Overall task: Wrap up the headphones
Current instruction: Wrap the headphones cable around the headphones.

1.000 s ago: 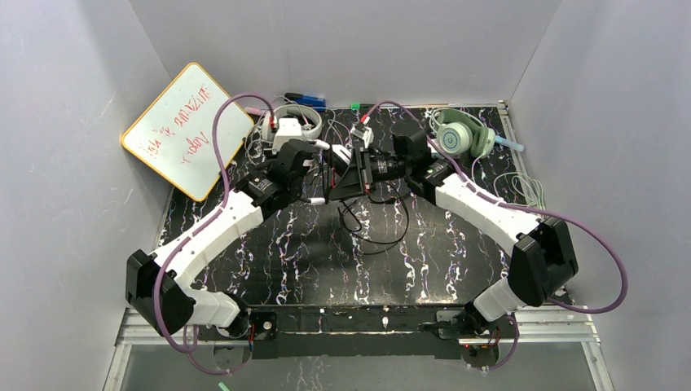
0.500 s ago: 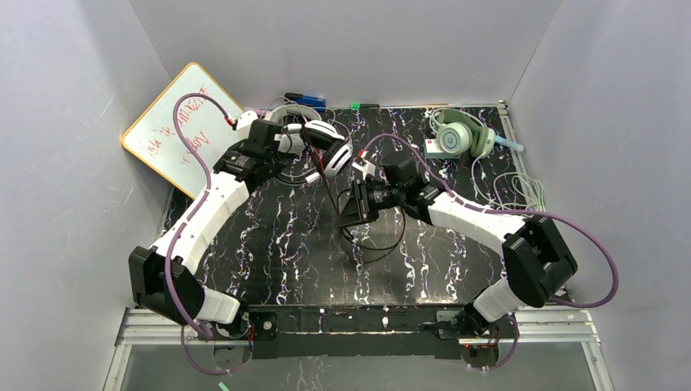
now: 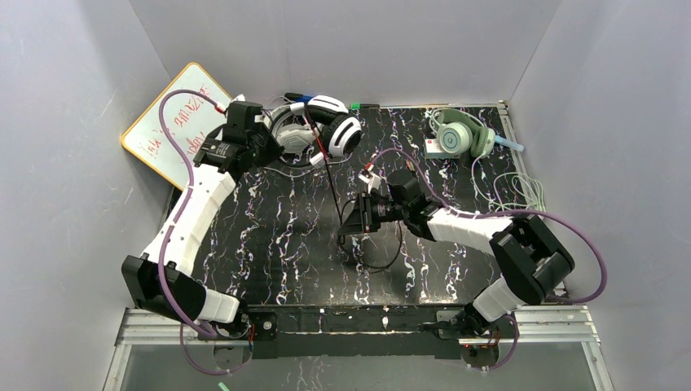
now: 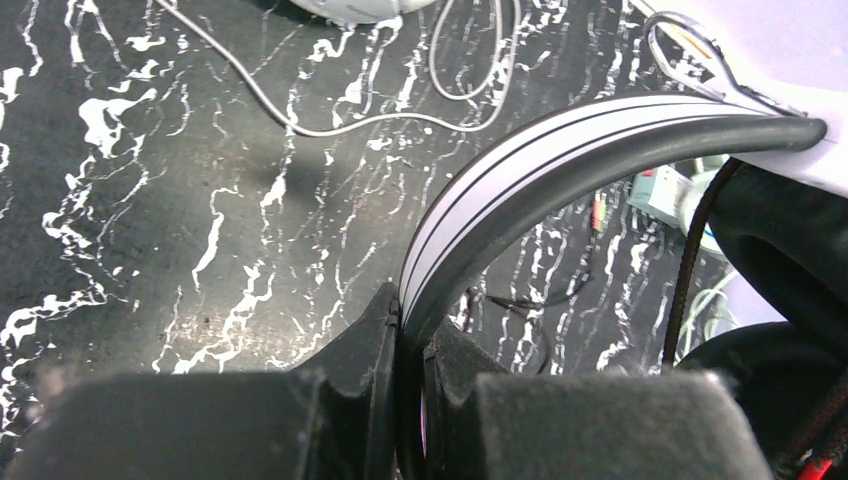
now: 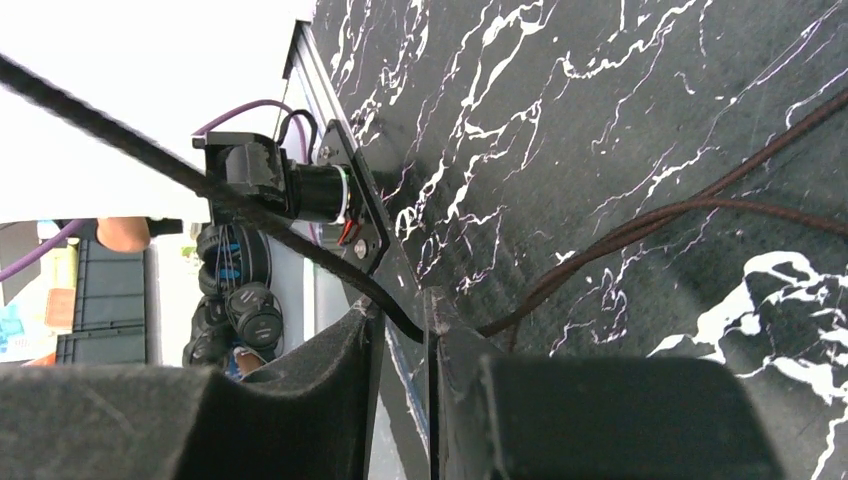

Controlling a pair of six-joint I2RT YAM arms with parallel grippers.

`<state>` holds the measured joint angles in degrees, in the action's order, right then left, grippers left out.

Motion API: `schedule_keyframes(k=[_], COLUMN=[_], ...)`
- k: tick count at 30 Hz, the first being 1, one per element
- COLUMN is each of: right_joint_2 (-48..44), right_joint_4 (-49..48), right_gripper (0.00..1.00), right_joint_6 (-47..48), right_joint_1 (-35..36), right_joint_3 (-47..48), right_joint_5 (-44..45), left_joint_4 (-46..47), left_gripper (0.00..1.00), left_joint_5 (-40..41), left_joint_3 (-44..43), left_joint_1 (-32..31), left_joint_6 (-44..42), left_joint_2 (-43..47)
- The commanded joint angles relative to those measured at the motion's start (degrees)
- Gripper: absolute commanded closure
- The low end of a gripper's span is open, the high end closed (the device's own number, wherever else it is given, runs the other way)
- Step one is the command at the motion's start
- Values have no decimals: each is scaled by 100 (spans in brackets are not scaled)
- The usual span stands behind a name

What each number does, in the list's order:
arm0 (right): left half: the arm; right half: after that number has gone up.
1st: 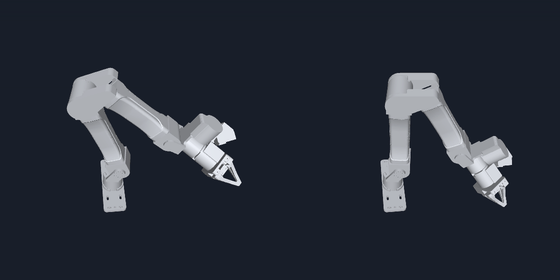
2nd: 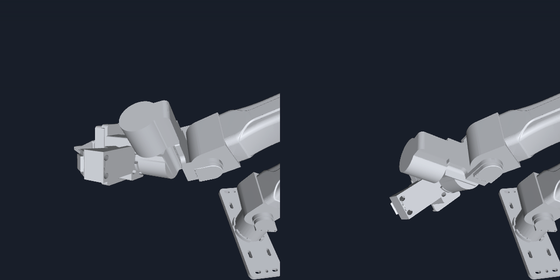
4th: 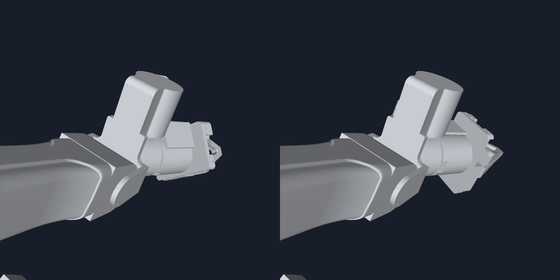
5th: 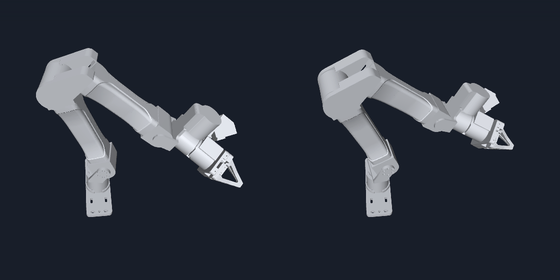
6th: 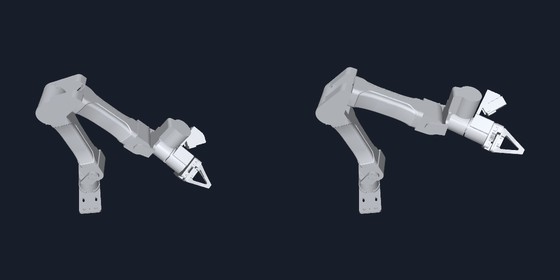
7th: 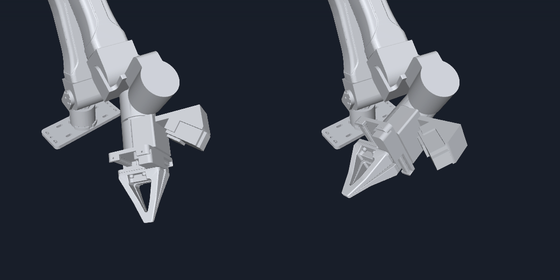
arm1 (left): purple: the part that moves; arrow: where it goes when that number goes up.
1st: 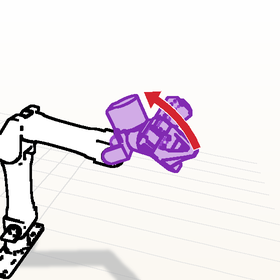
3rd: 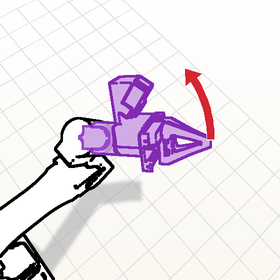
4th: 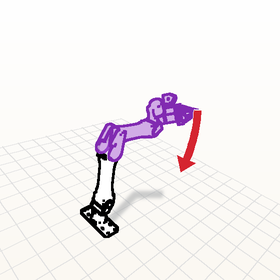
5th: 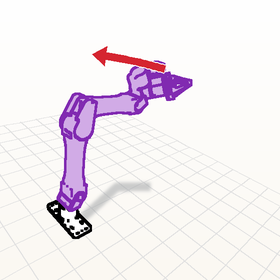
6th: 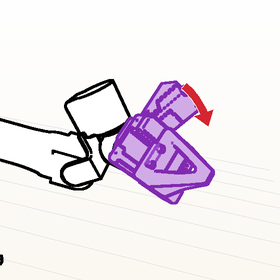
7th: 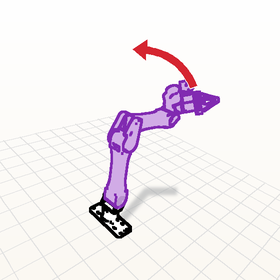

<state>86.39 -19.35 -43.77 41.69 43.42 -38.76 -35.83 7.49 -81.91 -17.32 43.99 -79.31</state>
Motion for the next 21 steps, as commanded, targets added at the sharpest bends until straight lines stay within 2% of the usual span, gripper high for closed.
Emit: schedule_keyframes(k=[1,5,10,18,21], right_joint_2=[305,526,787,877,681], right_joint_4=[-702,-1100,-1184,-1509,-1126], right_gripper=[71,70,63,20,15], right_joint_6=[37,97,506,1184,1597], right_joint_1=[-52,-257,-428,-426,-424], right_joint_3=[-156,-123,170,200,167], right_joint_5=[-6,-261,-478,-553,-171], left_joint_4=[77,-49,-18,-62,-141], left_gripper=[100,100,100,100,100], left_joint_5=[-733,-1247,-1792,-1869,-1815], left_joint_3=[-671,-900,-854,-824,-901], left_joint_1=[56,71,66,78,79], left_joint_6=[262,256,388,447,435], left_joint_2=[308,275,301,384,366])
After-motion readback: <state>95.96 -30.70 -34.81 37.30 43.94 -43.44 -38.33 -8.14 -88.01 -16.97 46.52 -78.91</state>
